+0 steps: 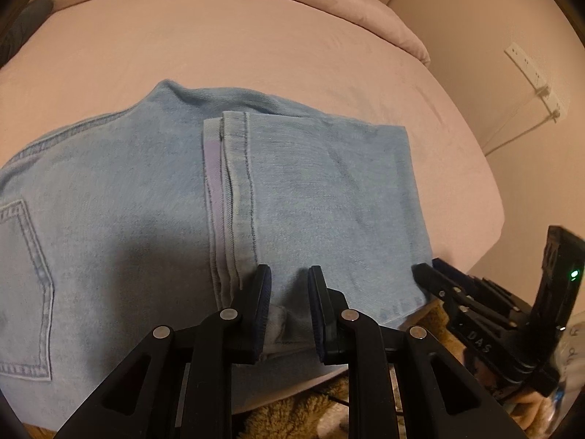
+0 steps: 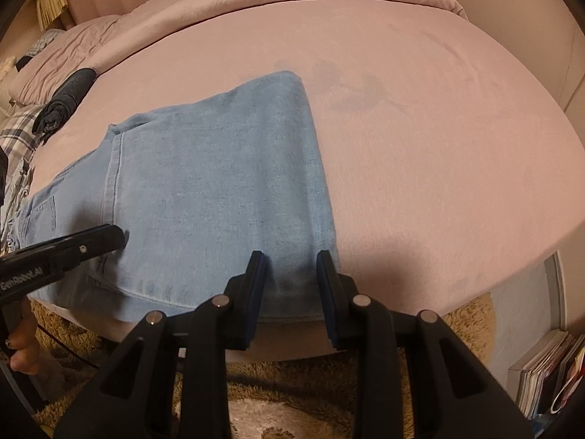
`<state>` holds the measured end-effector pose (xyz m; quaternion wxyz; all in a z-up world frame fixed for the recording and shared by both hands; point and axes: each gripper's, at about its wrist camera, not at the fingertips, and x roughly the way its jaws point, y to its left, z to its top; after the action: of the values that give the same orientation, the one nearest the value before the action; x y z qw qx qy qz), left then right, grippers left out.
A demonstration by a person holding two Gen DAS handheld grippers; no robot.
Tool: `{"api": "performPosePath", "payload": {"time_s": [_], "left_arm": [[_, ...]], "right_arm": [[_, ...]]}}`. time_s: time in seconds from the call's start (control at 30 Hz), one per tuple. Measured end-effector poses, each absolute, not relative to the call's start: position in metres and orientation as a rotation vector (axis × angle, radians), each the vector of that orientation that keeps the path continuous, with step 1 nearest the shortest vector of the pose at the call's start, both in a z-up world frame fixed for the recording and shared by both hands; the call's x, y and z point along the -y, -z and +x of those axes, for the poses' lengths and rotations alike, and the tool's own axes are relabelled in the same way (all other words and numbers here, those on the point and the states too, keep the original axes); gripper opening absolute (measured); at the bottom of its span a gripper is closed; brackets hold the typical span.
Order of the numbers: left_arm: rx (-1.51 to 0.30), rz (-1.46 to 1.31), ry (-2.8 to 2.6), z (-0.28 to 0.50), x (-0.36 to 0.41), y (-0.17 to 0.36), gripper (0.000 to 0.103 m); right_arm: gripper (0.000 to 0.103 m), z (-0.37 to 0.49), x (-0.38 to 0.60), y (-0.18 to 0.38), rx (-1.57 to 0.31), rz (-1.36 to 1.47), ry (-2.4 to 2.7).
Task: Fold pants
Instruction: 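Release the seam edge with the left tool and lift away, then grasp the elastic cuffs with the left tool and lift them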
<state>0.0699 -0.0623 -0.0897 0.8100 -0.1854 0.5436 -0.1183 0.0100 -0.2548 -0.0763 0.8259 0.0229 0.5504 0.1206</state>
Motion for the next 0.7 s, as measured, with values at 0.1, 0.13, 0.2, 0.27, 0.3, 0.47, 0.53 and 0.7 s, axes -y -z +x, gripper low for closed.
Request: {"api": "performPosePath", "payload": {"time_s": [0.1, 0.13, 0.2, 0.27, 0.3, 0.47, 0.53, 0.7], "left_arm": [[-1.158, -0.381, 0.209, 0.063, 0.053, 0.082, 0.020], [-1.147, -0.365, 0.182, 0.060, 0.048, 0.077, 0.020], [-1.103, -0.360, 0.133, 0.052, 0.031, 0.064, 0.025], [-1.056, -0.404, 0.096, 0.044, 0.008, 0.052, 0.040], [-1.034, -0.431, 0.077, 0.040, -0.003, 0.047, 0.052], [-0.904, -0.541, -0.143, 0.006, -0.080, 0.021, 0.074], [-0.873, -0.543, -0.263, -0.012, -0.109, 0.017, 0.083], [-0.786, -0.623, -0.407, -0.053, -0.160, 0.015, 0.087]], "right_arm": [[0.029, 0.011, 0.251, 0.073, -1.170, 0.021, -0.251], [0.032, 0.013, 0.250, 0.070, -1.174, 0.014, -0.245], [0.033, 0.015, 0.243, 0.062, -1.170, 0.007, -0.250], [0.038, 0.018, 0.237, 0.050, -1.135, 0.015, -0.273], [0.044, 0.021, 0.232, 0.044, -1.117, 0.014, -0.287], [0.058, 0.038, 0.187, 0.032, -1.080, -0.024, -0.359], [0.060, 0.040, 0.173, 0.035, -1.090, -0.023, -0.398], [0.061, 0.041, 0.140, 0.051, -1.154, -0.020, -0.481]]}}
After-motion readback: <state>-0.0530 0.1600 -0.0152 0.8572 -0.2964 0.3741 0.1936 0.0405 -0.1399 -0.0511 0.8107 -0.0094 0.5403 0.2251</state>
